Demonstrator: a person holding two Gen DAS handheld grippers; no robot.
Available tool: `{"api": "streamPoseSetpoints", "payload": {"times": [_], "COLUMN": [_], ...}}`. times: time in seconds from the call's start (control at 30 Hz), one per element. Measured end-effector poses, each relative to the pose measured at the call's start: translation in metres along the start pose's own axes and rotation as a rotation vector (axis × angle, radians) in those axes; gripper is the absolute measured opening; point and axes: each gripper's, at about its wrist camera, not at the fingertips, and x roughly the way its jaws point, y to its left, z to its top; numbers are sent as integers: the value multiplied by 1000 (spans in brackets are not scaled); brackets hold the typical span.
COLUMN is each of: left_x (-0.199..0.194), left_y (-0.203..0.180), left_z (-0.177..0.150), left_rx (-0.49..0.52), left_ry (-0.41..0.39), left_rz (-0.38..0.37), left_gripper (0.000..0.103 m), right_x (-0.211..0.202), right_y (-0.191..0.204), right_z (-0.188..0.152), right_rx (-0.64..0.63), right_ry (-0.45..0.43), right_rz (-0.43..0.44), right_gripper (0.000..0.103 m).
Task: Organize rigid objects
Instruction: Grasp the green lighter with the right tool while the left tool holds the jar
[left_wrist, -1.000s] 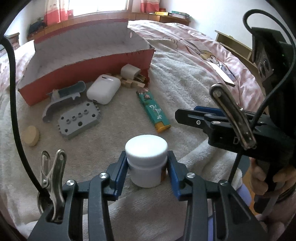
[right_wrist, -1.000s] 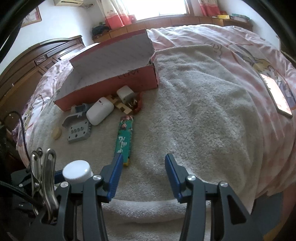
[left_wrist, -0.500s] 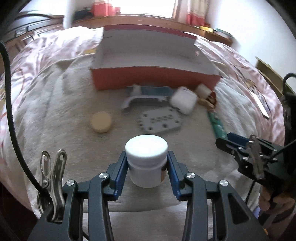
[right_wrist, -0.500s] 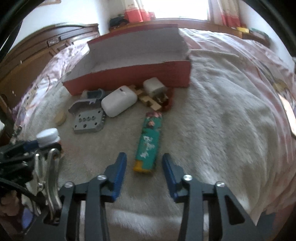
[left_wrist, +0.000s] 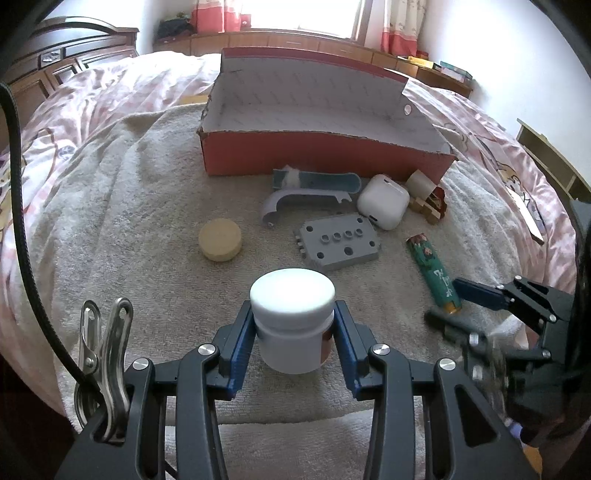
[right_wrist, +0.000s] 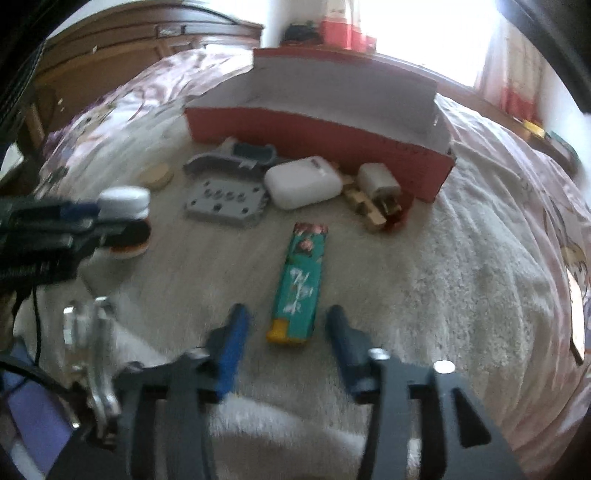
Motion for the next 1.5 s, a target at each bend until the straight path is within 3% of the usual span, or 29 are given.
{"api": "streamPoseSetpoints", "payload": {"times": [0.13,0.33,0.6,0.73,0.8,0.87,1.03,1.33,1.5], "left_x": [0,0,1,1,1,1,1,2,2], "left_y": [0,1,2,2,2,2,3,2,-1], "left_z": [0,0,0,0,0,0,0,-1,-3], "left_rx": [-3,-3,0,-3,-2,0,-6,-12,-1], "left_ry": [-1,-2,-6,-9,-12,-15,-18,-30,-36], "left_rz": [-3,0,4,4,5,8,8,25,42], "left_gripper": [42,42,42,42,42,42,42,42,42], "right_x": [-4,-3,5,2,1,3,11,29,30], "right_y": [-4,-34,-78,-79,-73,-67,-49,-19,-16], "right_z": [-5,-1,7,6,6,10,20,25,30], "right_rx": [-38,63,323,389,383,361,329,162,61], "right_ry": [6,9,-32,-44,-55,-58,-58,-55,-33], "right_rz": [-59,-113,-65,-10,10,15,16,-52,-23], "right_gripper": [54,53,53,61,72,76,78,90,90]}}
